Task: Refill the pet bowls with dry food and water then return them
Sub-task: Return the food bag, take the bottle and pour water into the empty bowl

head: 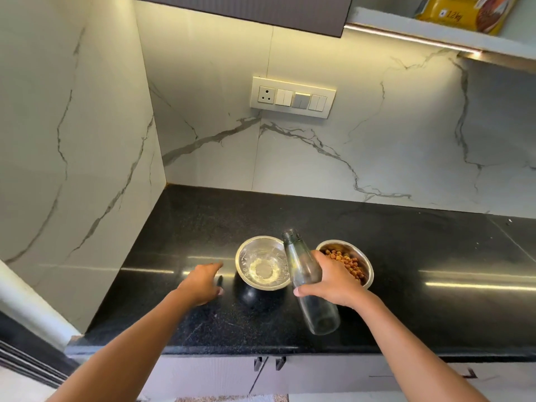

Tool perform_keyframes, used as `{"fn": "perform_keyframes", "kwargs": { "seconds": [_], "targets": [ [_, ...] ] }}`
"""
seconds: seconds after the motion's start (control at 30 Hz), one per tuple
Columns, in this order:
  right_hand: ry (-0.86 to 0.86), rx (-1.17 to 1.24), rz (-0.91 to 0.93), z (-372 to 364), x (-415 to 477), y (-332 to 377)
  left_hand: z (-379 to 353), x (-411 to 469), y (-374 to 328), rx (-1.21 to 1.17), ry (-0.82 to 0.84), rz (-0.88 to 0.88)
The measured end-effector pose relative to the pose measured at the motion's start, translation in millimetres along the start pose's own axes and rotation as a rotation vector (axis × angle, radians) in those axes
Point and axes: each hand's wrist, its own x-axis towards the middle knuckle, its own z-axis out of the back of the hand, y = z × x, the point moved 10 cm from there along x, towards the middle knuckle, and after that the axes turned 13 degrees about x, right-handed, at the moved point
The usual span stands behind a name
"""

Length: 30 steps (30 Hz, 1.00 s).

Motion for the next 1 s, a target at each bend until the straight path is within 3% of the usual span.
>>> {"fn": "perform_keyframes", "kwargs": {
  "seconds": [0.2, 0.43, 0.6, 0.8, 0.9, 1.0],
  "targets": [
    [-0.160, 0.166, 0.182, -2, -15, 10, 67, -24, -21, -0.141, -0.383, 0.012],
    [-0.378, 0.252, 0.328, 37, -38, 41, 157, -45, -113, -0.114, -0.599, -0.284],
    [-0.553, 0.344, 0.459, 128, -63, 108, 289, -81, -192, -0.021, -0.904, -0.537],
    [-0.721, 0.437, 0.658, 258, -95, 217, 453, -144, -260, 0.145, -1.380, -0.680],
    [-0.776, 0.480, 0.748, 317, -106, 266, 505, -159, -289, 0.288, -1.543, -0.677],
    [-0.827, 0.461, 0.792, 366, -107, 310, 549, -157, -305, 0.348, -1.623, -0.561]
  ]
}}
